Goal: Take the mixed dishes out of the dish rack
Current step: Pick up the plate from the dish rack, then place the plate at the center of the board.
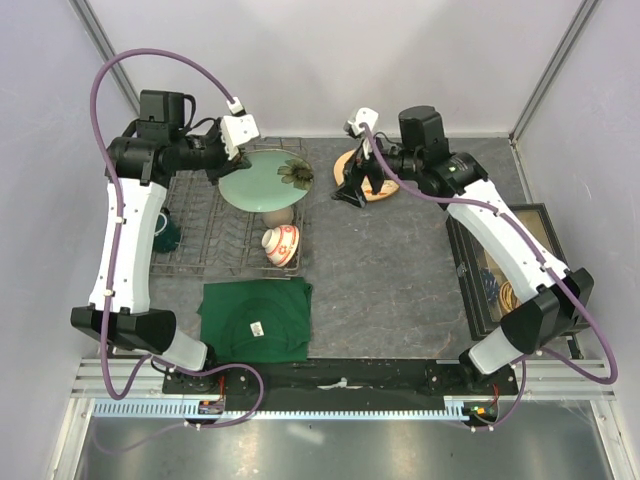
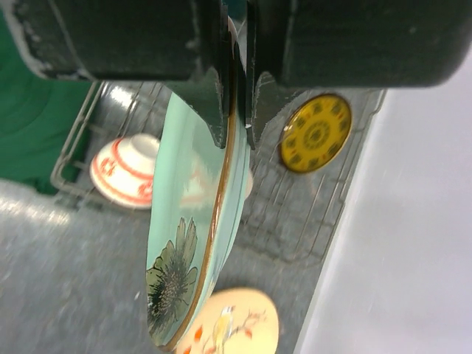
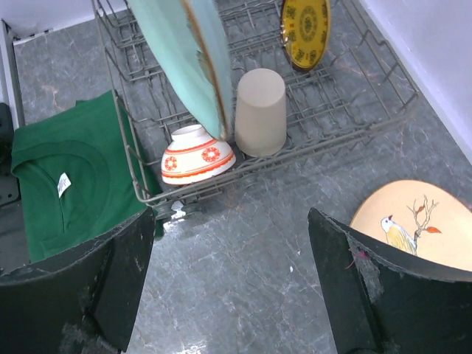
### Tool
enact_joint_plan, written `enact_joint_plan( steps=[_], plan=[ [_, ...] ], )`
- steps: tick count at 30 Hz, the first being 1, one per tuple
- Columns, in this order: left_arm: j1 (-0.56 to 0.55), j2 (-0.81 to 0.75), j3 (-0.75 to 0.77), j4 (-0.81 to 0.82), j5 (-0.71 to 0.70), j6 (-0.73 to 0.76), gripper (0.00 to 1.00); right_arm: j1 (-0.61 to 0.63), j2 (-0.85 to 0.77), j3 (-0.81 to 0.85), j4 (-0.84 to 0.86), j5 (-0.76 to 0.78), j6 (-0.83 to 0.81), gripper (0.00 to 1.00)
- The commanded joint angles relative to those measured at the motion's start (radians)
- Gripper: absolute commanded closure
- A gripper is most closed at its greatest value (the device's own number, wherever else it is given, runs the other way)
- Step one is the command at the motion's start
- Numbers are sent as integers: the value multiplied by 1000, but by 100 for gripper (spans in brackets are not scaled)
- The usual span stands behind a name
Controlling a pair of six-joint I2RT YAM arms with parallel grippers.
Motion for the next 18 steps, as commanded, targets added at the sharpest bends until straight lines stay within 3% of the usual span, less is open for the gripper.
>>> enact_joint_plan(
  steps=[1, 18],
  plan=[
    [-4, -49, 7, 172, 207, -159, 99, 70, -2, 48, -7, 57, -62, 8],
    [-4, -137, -153, 247, 383, -222, 98, 165, 151, 202, -19, 80, -80, 12]
  ],
)
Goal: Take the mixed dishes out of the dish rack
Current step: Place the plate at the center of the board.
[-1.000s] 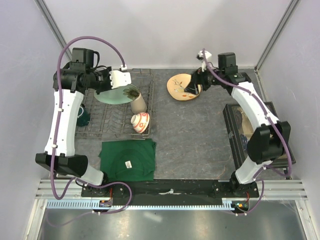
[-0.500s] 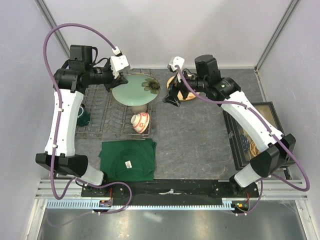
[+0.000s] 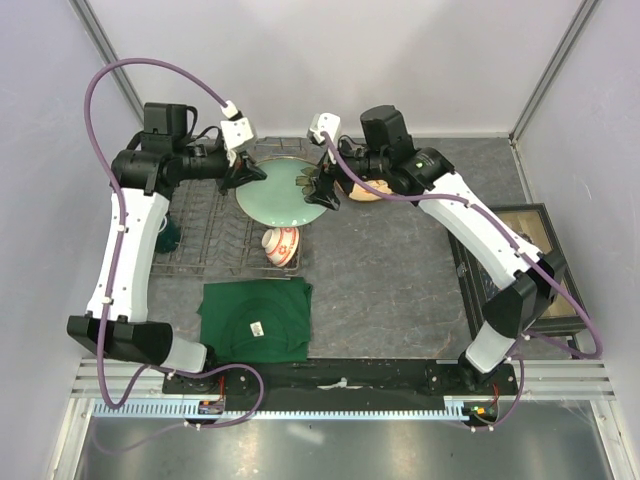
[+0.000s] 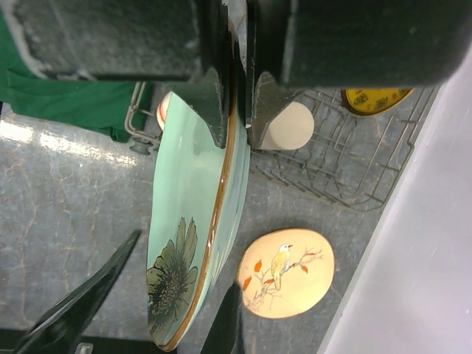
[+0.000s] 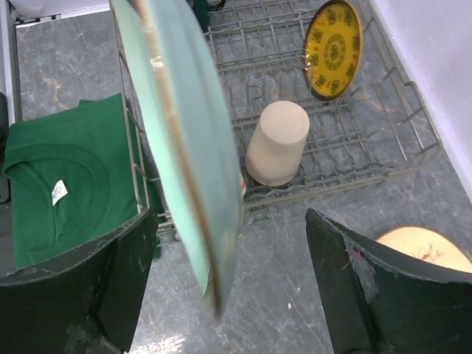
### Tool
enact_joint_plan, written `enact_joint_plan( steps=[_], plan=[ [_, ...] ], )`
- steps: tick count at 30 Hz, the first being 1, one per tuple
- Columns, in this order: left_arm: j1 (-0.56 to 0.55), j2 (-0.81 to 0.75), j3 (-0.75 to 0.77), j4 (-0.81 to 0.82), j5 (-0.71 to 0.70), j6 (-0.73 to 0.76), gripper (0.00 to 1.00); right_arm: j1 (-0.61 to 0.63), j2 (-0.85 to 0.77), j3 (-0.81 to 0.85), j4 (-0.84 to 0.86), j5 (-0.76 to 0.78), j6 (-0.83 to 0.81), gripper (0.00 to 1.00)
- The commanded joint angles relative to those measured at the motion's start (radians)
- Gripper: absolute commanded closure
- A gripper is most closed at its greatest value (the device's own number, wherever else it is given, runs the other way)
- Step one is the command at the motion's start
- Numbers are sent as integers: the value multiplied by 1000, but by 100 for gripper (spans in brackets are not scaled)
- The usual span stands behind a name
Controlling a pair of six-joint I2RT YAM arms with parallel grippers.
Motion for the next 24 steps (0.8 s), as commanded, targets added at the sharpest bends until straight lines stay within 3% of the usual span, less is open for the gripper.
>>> enact_joint_plan(
  steps=[1, 6, 10, 12, 15, 20, 23, 24],
  plan=[
    [-3, -79, -6, 119, 147, -50, 98, 26, 33, 65, 2, -7, -16, 18],
    [-3, -96, -37, 130, 163, -53, 99, 53, 51, 71, 2, -11, -16, 41],
    [-3, -97, -44, 132, 161, -42, 98, 60, 53, 71, -15, -10, -22, 73],
    [-3, -97, -49, 133, 154, -34, 98, 63, 48, 65, -21, -7, -28, 80],
    [-3, -97, -64, 145, 137, -28, 98, 66, 39, 51, -19, -2, -30, 99],
    [-3, -114, -103, 187, 94, -25, 92, 65, 28, 27, -19, 12, -36, 100],
    [-3, -139, -138, 245, 43, -37, 77, 66, 21, 11, -18, 38, -50, 100],
    [-3, -145, -156, 263, 34, -45, 66, 65, 18, 10, -19, 44, -53, 100]
  ],
)
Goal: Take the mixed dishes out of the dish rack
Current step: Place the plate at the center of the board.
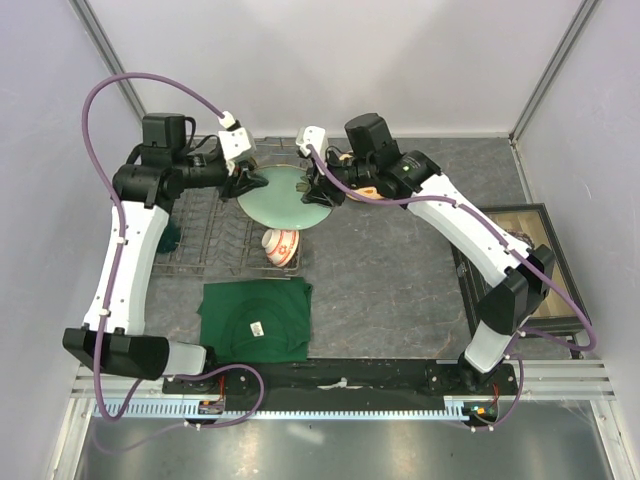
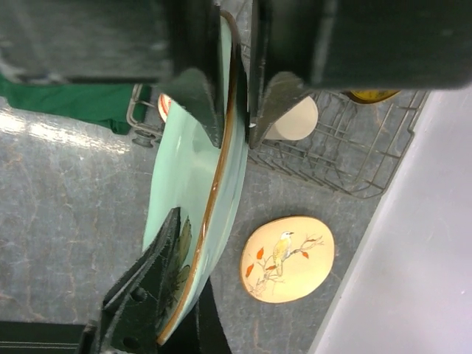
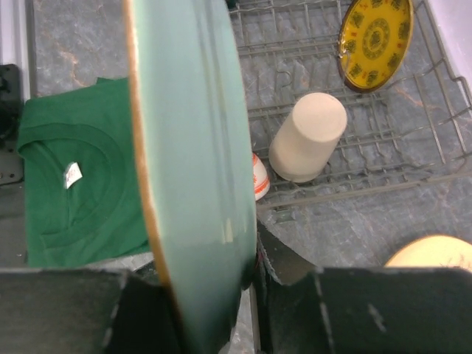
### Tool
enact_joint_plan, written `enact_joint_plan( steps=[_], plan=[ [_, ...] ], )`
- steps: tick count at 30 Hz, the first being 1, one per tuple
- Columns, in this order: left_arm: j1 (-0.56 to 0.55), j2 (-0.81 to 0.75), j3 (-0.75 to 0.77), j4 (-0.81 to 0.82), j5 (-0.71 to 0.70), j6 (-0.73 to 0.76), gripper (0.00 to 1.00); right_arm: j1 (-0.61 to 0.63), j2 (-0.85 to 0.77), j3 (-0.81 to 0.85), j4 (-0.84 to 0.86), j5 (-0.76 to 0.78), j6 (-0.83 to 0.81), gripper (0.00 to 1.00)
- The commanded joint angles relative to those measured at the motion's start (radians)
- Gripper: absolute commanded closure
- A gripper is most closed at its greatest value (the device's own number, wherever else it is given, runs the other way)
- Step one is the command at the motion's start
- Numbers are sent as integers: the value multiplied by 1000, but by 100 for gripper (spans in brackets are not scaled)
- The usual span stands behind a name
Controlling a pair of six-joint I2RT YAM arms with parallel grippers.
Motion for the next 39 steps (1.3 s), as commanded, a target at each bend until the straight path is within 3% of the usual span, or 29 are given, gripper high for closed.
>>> enact_joint_plan(
  steps=[1, 3, 6, 11, 21, 32, 39],
  plan=[
    [-5, -72, -33, 198, -16, -56, 61, 10, -32, -14, 32, 49, -19, 100],
    [-6, -90, -53, 234, -37, -69, 48, 4, -32, -17, 33, 58, -15, 100],
    [-5, -109, -66, 268, -42, -78, 40, -21, -24, -14, 36, 48, 4, 100],
    [-5, -119, -64, 285, -65, -87, 39, -76, 8, 12, 59, 37, 74, 100],
    [-5, -156, -104, 317, -125, -122, 38, -350, 191, 138, 148, -51, 334, 100],
    [-5, -181, -196, 361, -133, -150, 39, -574, 464, 229, 412, -210, 797, 100],
    [-5, -179, -219, 368, -131, -156, 39, -624, 557, 224, 472, -233, 851, 100]
  ],
)
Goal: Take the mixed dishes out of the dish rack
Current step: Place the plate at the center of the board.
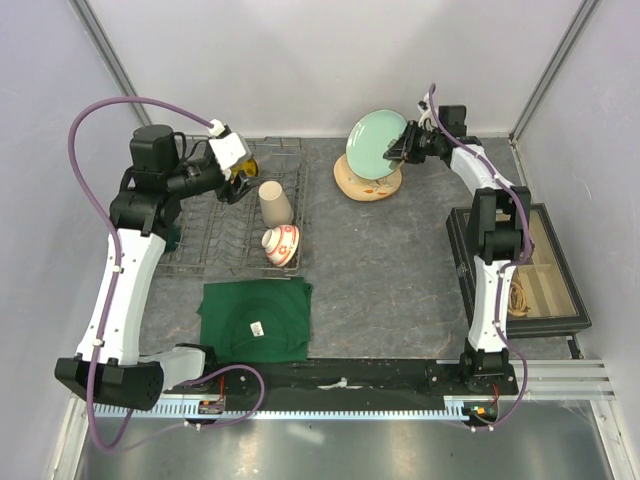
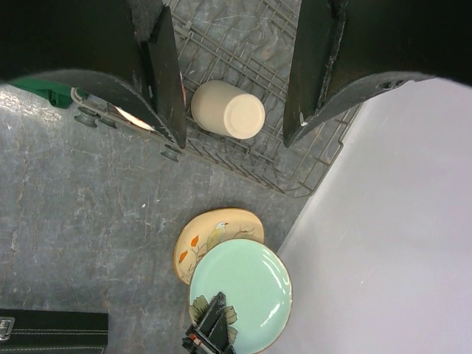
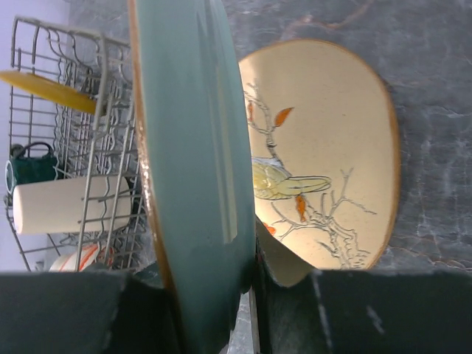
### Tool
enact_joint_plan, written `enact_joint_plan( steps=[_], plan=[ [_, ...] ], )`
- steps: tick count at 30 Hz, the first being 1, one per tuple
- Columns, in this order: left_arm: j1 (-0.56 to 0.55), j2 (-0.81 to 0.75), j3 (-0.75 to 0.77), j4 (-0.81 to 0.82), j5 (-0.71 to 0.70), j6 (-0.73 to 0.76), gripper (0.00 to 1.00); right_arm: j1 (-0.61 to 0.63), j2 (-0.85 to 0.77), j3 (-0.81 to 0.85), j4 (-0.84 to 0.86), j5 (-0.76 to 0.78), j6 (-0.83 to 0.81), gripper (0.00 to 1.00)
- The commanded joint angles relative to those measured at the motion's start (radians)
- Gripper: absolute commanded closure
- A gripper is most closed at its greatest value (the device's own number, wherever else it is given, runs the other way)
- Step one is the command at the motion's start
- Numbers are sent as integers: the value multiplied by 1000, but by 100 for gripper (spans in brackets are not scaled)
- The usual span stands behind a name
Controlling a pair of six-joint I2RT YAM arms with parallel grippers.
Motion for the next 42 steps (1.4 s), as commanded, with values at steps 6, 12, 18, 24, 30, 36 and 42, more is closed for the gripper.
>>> enact_joint_plan(
  steps=[6, 12, 18, 24, 30, 36, 42],
  plan=[
    [-2, -12, -21, 43, 3, -51, 39, -28, 60, 94, 179, -134, 122, 100],
    [-2, -1, -24, 43, 1, -62, 39, -46, 95, 85, 179, -152, 122, 100],
    [-2, 0, -25, 43, 3, -63, 39, -48, 109, 60, 170, -149, 97, 100],
    [-2, -6, -42, 43, 1, -63, 39, -49, 114, 39, 165, -151, 85, 100],
    [-2, -15, -68, 41, -2, -50, 39, -48, 112, 10, 162, -157, 68, 98],
    [-2, -21, -76, 41, -3, -48, 39, -49, 112, -3, 148, -155, 50, 91],
    [-2, -24, -85, 41, -2, -45, 39, -49, 108, -17, 130, -152, 19, 85]
  ],
)
